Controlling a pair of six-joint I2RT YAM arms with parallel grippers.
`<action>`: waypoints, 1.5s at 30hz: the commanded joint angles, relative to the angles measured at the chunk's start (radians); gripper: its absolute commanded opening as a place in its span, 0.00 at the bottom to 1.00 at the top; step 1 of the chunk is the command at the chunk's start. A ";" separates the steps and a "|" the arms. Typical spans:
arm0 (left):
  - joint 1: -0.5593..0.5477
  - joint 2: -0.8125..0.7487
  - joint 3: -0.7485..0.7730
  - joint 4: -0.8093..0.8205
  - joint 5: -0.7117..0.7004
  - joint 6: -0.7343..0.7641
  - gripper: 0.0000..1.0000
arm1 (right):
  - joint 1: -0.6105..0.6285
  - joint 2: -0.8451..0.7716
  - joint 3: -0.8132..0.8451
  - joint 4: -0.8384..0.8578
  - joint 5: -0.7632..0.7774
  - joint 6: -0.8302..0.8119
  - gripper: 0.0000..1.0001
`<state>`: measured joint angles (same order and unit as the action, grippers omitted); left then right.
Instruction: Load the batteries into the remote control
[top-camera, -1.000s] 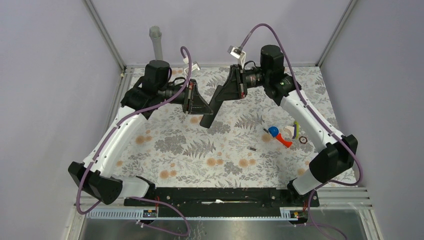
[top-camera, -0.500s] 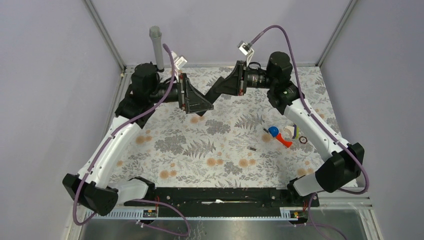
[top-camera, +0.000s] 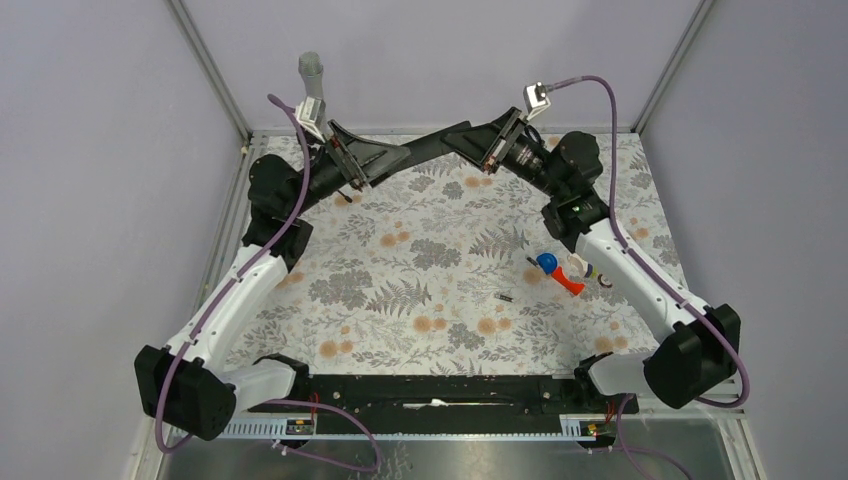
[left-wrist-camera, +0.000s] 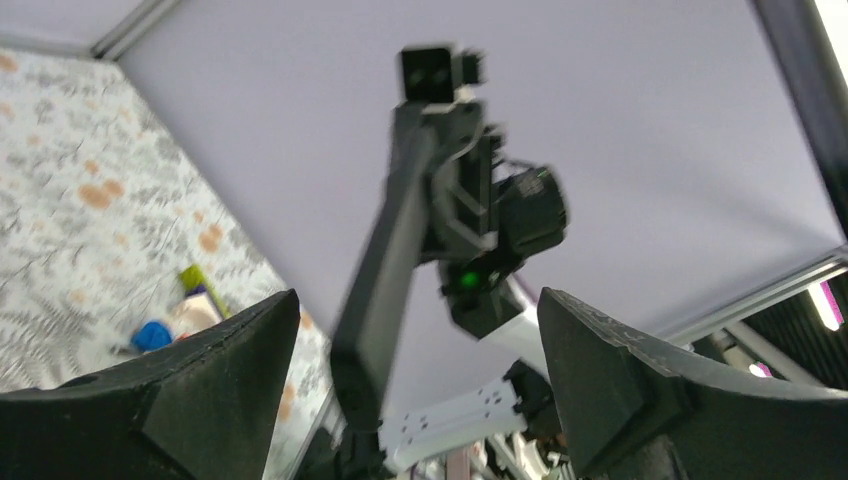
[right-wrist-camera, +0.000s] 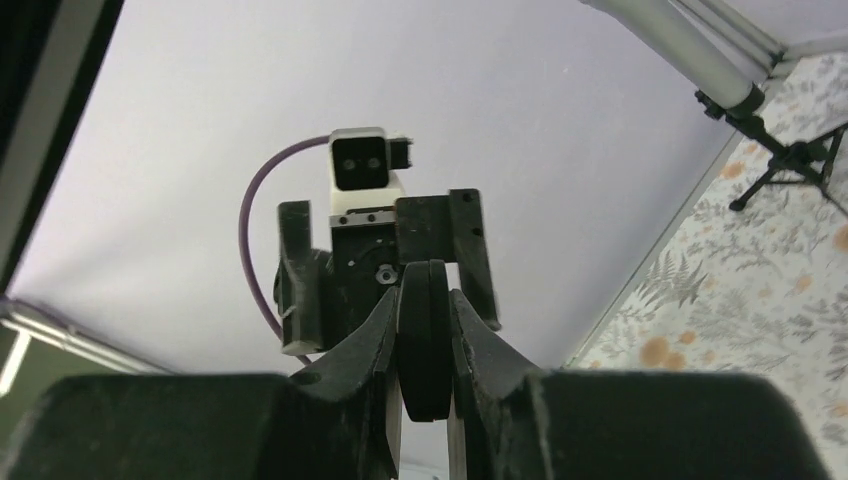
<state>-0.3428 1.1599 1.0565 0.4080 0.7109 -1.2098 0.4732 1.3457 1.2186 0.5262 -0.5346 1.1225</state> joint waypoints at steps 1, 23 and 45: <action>-0.034 -0.002 0.010 0.235 -0.142 -0.137 0.93 | 0.012 -0.004 -0.032 0.113 0.125 0.215 0.00; -0.074 0.039 0.165 -0.143 -0.194 0.055 0.14 | 0.033 -0.007 -0.082 0.078 0.161 0.166 0.05; 0.060 0.091 0.247 -0.205 0.298 0.040 0.00 | -0.011 0.070 0.055 -0.047 -0.305 -0.144 0.73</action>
<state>-0.2974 1.2678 1.2453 0.1745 0.9497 -1.1820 0.4644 1.4059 1.2308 0.4881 -0.7769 1.0275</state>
